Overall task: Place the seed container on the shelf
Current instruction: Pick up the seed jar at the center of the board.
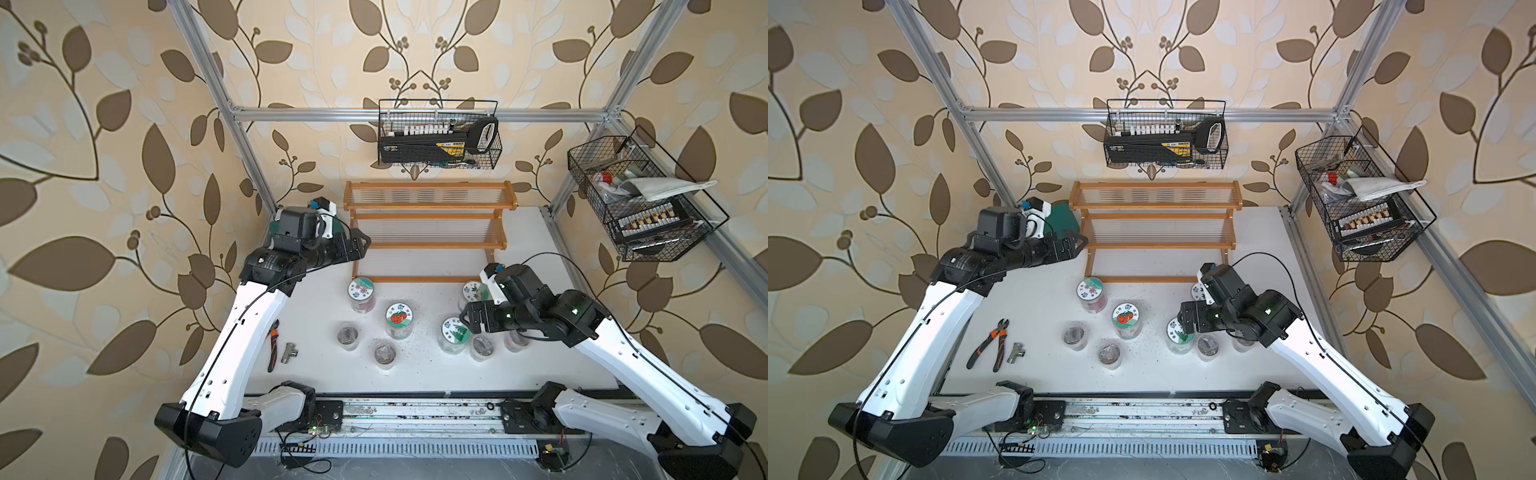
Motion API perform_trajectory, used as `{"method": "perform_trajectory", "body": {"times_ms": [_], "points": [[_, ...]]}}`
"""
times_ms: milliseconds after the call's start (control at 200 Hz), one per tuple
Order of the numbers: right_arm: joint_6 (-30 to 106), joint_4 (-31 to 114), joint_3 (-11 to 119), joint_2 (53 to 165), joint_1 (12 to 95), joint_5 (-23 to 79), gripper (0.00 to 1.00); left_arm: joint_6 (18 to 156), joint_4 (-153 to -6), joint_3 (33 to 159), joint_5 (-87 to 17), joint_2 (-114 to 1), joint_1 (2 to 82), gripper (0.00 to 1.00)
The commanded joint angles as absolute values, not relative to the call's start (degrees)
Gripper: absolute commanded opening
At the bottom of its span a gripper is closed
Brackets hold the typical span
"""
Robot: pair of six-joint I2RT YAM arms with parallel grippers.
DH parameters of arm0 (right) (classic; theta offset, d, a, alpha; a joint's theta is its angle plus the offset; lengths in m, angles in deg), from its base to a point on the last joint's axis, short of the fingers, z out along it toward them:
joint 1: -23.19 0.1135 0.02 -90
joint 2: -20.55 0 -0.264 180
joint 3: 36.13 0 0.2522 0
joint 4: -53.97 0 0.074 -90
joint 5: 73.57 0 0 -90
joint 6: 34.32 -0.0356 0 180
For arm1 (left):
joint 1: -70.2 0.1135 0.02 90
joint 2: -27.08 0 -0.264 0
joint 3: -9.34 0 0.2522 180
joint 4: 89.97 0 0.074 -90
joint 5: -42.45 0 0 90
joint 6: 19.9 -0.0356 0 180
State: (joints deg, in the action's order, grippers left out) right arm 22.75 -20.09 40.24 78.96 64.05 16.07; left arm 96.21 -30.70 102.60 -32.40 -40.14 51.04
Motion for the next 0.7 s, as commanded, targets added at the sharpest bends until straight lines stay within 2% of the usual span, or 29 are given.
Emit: {"method": "perform_trajectory", "body": {"times_ms": [0, 320, 695], "points": [[20.9, -25.8, 38.6, 79.3, 66.5, 13.4, 0.99, 98.4, -32.3, 100.5, -31.3, -37.7, 48.0, 0.98], [20.2, -28.1, 33.1, 87.1, 66.8, 9.7, 0.99, 98.1, -34.1, 95.5, -31.0, -35.1, 45.8, 0.98], [20.5, -20.3, 27.4, 89.6, 66.0, 13.1, 0.99, 97.7, -34.7, 94.0, -31.2, -36.4, 45.7, 0.98]]}}
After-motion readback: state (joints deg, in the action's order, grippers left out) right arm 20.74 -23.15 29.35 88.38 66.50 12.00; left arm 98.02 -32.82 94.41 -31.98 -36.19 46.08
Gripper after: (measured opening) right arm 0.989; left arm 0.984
